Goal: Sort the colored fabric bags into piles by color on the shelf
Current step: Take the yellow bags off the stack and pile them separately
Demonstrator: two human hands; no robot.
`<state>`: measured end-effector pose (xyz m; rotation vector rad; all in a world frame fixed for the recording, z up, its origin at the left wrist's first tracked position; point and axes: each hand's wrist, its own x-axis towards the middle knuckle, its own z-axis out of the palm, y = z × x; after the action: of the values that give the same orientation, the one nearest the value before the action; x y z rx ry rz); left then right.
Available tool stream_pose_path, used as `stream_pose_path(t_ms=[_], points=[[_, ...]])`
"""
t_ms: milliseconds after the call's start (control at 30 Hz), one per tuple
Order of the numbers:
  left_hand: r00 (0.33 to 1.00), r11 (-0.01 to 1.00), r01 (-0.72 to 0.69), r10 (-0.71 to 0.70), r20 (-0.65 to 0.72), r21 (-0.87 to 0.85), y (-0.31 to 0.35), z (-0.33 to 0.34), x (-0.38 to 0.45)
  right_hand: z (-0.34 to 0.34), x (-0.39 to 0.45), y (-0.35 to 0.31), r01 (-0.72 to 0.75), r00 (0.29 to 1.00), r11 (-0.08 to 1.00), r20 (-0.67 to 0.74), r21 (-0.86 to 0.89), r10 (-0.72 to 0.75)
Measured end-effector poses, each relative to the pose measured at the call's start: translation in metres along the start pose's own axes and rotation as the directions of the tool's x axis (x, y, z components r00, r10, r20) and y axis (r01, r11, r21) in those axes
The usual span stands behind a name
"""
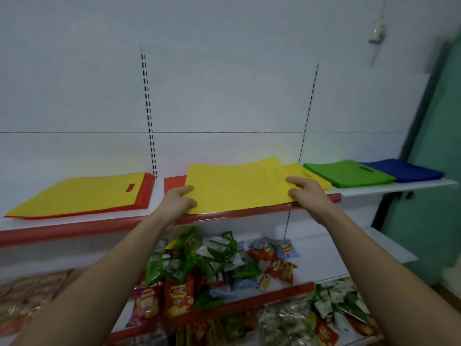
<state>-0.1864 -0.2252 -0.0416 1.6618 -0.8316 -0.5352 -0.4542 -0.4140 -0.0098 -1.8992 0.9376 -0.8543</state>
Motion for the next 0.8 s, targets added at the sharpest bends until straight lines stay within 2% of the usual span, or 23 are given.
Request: stream_pose_path(t_ms=[100, 367, 633, 800], points=[[0.999, 1.000, -0.010, 0.009, 0.036, 0.028, 0.001, 0.035, 0.016, -0.020, 0.014, 0.026, -0.056, 0.998, 0.998, -0.014, 0.035, 0.057], [0.997, 0.988, -0.063, 0.057, 0.043, 0.140, -0.005, 0.129, 0.078, -0.064, 0.072, 0.091, -0.150, 0.985, 0.987, -0.096, -0.059, 0.144], [0.990, 0.975, -0.140, 0.138, 0.024, 0.171, -0.003, 0.187, 0.148, -0.101, 0.156, 0.125, -0.144, 0.973, 0.989, -0.185, -0.027, 0.137], [0.995, 0.958, -0.100, 0.103, 0.003, 0.267, 0.003, 0.212, 0.182, -0.112, 0.208, 0.142, -0.080, 0.982, 0.993, -0.176, -0.092, 0.062]])
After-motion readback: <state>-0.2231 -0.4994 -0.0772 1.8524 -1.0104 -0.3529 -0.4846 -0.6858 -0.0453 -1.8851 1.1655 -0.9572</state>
